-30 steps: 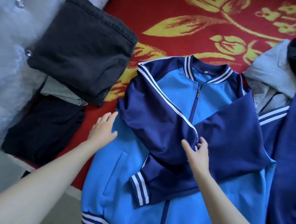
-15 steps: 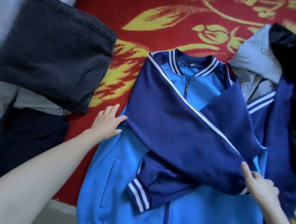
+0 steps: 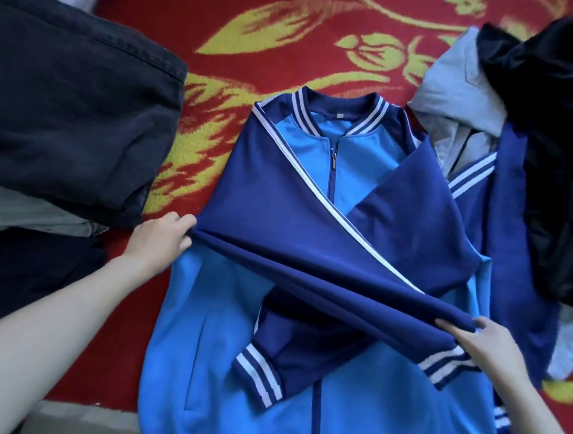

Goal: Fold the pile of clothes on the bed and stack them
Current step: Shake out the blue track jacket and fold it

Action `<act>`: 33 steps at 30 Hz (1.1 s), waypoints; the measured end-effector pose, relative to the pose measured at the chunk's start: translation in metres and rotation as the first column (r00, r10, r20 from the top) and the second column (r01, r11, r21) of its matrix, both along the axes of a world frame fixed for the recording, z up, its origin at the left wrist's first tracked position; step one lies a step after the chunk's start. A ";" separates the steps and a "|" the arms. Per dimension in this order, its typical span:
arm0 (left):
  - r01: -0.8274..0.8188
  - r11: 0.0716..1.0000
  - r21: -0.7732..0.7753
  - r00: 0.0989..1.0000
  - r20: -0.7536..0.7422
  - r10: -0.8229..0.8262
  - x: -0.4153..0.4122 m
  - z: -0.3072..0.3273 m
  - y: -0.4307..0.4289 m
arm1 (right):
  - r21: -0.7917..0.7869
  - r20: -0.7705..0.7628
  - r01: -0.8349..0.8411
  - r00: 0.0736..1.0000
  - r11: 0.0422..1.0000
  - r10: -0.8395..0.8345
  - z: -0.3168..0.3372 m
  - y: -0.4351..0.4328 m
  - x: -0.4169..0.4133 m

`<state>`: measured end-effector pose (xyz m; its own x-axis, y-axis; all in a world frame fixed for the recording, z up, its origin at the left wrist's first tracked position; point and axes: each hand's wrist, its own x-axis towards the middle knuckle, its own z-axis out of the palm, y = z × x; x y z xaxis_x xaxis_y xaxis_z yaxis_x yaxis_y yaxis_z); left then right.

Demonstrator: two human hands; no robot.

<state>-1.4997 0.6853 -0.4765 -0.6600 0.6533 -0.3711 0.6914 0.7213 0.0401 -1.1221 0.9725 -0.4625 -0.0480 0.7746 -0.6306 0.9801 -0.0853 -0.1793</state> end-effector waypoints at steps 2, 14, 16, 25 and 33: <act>0.008 1.000 -0.026 1.000 0.001 -0.007 0.009 -0.005 0.001 | 0.100 0.260 -0.135 0.960 0.986 0.105 -0.003 -0.011 -0.009; 0.016 0.884 -0.468 0.995 -0.079 -0.060 0.018 -0.014 0.025 | 0.197 0.247 -0.908 0.412 0.371 0.877 -0.063 -0.047 -0.020; -0.033 0.906 -0.422 0.999 -0.044 0.016 0.012 -0.012 0.039 | 0.331 0.254 -0.878 0.435 0.345 0.864 -0.051 -0.031 -0.041; -0.327 0.944 -0.033 0.915 0.237 0.325 -0.049 0.008 0.127 | 0.488 0.192 -0.709 0.657 0.509 0.729 -0.009 0.093 -0.170; -0.719 0.681 0.143 0.633 0.541 0.554 -0.105 -0.010 0.193 | 0.009 0.538 -0.980 0.173 0.200 0.825 -0.037 0.172 -0.227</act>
<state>-1.6047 0.8785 -0.4868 -0.7797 0.2569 -0.5710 -0.0925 0.8547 0.5109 -1.3491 1.1447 -0.4992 -0.7039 0.4485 -0.5508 0.2713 0.8864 0.3751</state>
